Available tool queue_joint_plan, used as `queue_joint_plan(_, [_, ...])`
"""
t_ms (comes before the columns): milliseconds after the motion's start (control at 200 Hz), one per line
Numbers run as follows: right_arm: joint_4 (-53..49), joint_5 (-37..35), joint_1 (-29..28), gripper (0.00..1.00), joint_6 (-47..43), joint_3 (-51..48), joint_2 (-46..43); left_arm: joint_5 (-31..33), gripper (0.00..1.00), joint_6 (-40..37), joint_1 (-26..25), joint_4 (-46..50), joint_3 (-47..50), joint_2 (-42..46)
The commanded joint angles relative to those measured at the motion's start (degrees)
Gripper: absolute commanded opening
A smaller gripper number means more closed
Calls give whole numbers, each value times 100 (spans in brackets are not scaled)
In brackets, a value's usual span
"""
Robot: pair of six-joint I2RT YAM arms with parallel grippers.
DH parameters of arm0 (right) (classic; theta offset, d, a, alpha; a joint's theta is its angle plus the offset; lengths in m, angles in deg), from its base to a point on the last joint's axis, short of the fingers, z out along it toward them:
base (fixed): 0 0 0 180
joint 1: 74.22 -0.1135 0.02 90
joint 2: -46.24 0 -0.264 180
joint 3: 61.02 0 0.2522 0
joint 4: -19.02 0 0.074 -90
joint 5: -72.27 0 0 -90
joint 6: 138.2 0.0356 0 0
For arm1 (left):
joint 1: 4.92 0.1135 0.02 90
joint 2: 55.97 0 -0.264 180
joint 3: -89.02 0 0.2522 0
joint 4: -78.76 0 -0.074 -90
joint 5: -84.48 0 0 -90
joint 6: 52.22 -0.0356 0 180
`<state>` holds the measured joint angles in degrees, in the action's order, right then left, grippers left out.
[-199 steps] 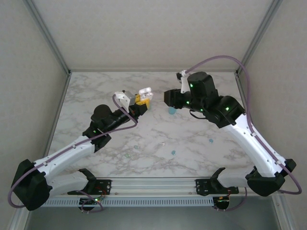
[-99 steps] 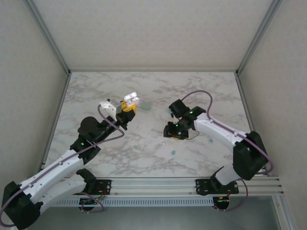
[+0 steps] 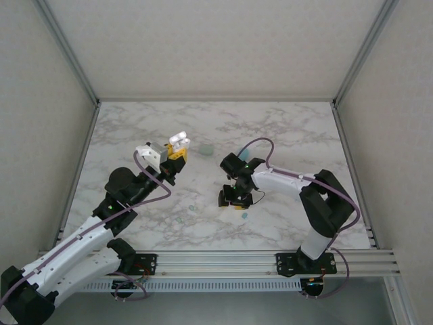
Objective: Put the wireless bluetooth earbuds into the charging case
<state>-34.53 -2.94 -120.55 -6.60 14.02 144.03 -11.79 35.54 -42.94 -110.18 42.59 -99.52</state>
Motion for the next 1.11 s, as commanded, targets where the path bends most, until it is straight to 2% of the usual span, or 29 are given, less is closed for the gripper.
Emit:
queue_joint_plan(0, [74, -182, -36, 53, 78, 75, 158, 29, 13, -94, 49, -7, -135, 12])
queue_joint_plan(320, [398, -217, -47, 46, 112, 279, 453, 11, 13, -92, 49, -2, -162, -40])
queue_joint_plan(646, [500, -18, -95, 46, -24, 957, 925, -37, 13, -57, 49, -16, -189, -110])
queue_joint_plan(826, [151, -316, -96, 46, -320, 1519, 1261, -16, 13, -55, 49, -24, -178, -110])
queue_joint_plan(971, [-213, -948, -98, 46, -680, 1886, 1333, 28, 14, -66, 45, 11, -189, -83])
queue_joint_plan(1101, [-584, -1083, -102, 45, -1082, 2225, 1461, -6, 14, -74, 49, 46, -210, -110])
